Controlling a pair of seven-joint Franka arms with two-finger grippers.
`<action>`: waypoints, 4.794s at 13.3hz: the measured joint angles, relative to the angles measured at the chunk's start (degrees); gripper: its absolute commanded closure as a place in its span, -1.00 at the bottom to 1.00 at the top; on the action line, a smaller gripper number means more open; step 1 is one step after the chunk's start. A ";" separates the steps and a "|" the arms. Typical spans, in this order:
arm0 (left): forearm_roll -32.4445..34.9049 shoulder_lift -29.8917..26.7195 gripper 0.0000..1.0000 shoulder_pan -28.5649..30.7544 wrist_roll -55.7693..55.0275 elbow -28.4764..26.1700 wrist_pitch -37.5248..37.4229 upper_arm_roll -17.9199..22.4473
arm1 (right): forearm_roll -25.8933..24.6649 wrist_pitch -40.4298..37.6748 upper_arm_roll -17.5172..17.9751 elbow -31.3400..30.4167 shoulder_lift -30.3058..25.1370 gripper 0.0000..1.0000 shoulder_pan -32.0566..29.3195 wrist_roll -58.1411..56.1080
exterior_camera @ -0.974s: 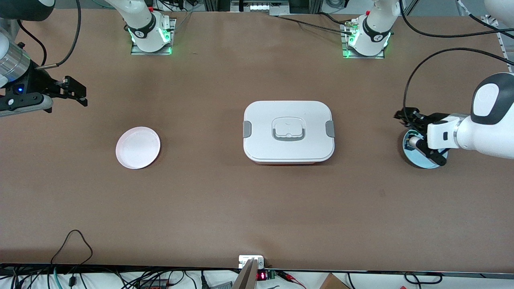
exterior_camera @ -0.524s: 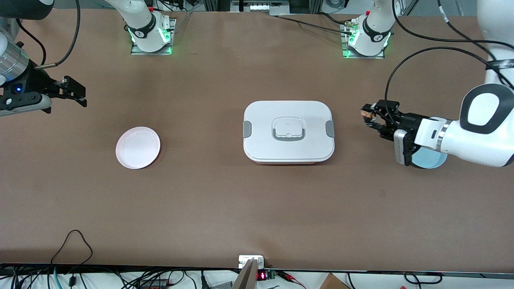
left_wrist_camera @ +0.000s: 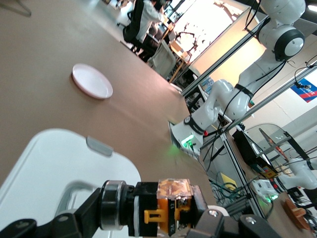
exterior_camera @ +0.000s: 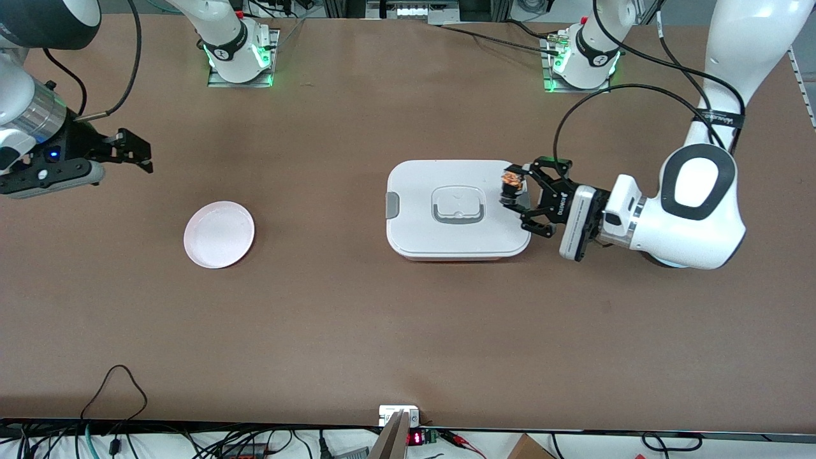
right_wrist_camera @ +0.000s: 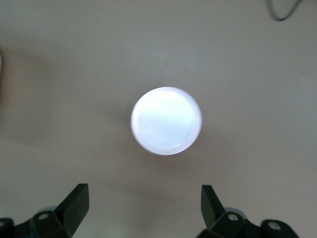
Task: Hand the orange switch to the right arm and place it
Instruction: 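Lift the switch with the left gripper and carry it toward the box, then hold the switch above the box while the right gripper reaches it, then grasp the switch with the right gripper from the left gripper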
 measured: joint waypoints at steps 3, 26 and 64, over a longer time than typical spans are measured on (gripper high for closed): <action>-3.78 -0.03 0.85 -0.51 3.12 -0.12 7.49 -3.73 | 15.33 -5.51 -0.06 -0.25 0.06 -1.00 -0.30 -0.24; -28.75 0.16 0.95 -8.61 22.39 -4.95 27.21 -5.74 | 98.93 17.43 0.55 -16.14 11.95 -1.00 20.87 -11.04; -36.03 0.02 -1.00 -10.96 44.06 -11.24 30.59 -8.16 | 102.52 24.34 -0.59 -11.43 16.67 1.00 24.47 -12.08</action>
